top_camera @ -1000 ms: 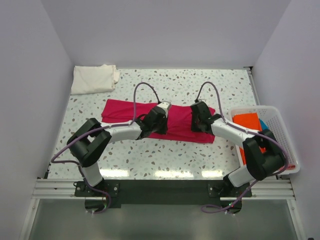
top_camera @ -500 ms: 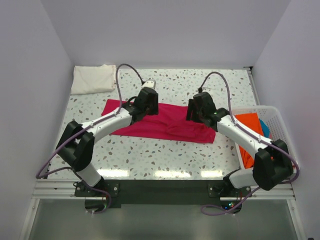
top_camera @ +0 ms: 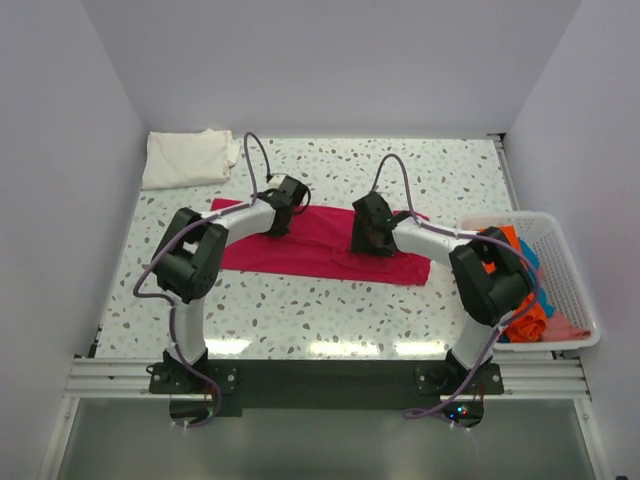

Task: Fold and stack the t-shirts
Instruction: Fold the tshirt

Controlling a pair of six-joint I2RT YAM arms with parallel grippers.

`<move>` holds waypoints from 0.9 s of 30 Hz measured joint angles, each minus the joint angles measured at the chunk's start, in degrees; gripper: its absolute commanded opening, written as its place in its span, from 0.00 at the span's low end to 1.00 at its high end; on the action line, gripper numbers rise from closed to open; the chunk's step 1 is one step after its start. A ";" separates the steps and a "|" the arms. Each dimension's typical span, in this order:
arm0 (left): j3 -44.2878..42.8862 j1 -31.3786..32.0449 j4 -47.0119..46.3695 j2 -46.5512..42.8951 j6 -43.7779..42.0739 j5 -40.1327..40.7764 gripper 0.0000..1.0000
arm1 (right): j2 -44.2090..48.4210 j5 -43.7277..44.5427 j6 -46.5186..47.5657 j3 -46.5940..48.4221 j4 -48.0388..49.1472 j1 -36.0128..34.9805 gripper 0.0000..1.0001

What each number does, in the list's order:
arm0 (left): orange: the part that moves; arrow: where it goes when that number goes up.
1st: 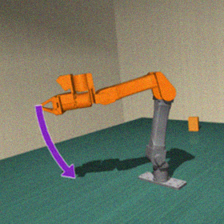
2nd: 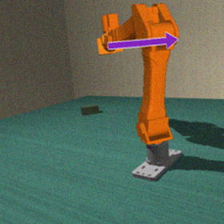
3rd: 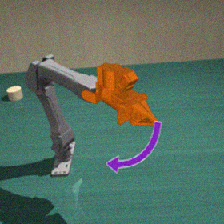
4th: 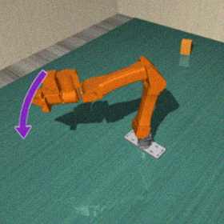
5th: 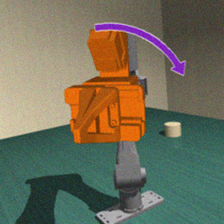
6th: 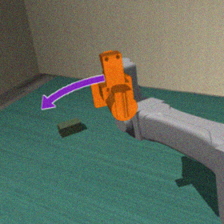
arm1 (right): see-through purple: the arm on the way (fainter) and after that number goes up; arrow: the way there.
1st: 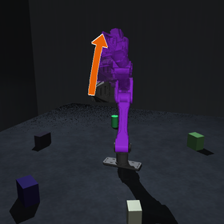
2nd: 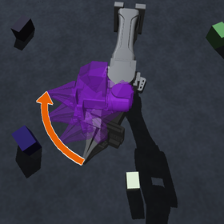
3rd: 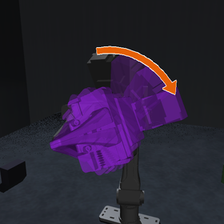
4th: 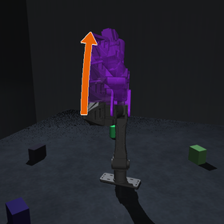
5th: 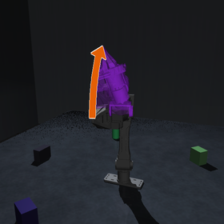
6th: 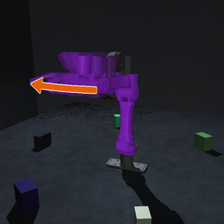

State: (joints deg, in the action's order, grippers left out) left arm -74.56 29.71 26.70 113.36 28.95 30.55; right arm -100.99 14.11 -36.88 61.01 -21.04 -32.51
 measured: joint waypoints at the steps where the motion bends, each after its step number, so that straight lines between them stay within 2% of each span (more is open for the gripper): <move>1: -0.15 0.00 -0.09 0.37 -0.04 0.26 0.25 | -0.81 -0.02 -0.02 0.90 0.31 0.11 0.63; 6: 2.89 -0.02 -2.91 -1.03 0.74 0.37 0.23 | -6.40 -0.31 0.96 7.10 0.48 2.08 0.63; 12: 16.15 0.04 -7.10 -11.30 7.04 -3.67 0.21 | -16.41 -3.21 6.84 21.14 0.07 6.80 0.64; 16: 22.82 3.63 -8.41 -17.20 14.21 -7.82 0.24 | -24.26 -6.12 12.81 33.53 -2.62 9.18 0.71; 17: 23.71 5.46 -8.59 -18.05 16.02 -8.59 0.24 | -26.58 -6.45 14.78 37.48 -3.93 9.49 0.76; 18: 24.15 7.08 -8.74 -18.51 17.31 -9.29 0.26 | -28.92 -6.82 16.81 41.29 -4.68 9.73 0.78; 22: 24.50 11.76 -10.58 -19.28 21.49 -15.28 0.50 | -36.89 -7.34 23.78 55.08 -9.29 9.94 0.88; 25: 23.15 11.45 -8.63 -19.52 21.05 -16.61 0.59 | -40.09 -7.30 27.19 60.94 -11.80 9.68 0.94; 27: 21.66 10.51 -6.38 -19.69 19.54 -16.09 0.60 | -39.95 -7.30 28.13 61.13 -12.76 9.66 0.97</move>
State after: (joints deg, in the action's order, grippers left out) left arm -52.90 40.23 20.32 93.67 48.49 14.46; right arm -140.94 6.81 -8.75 122.15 -33.80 -22.85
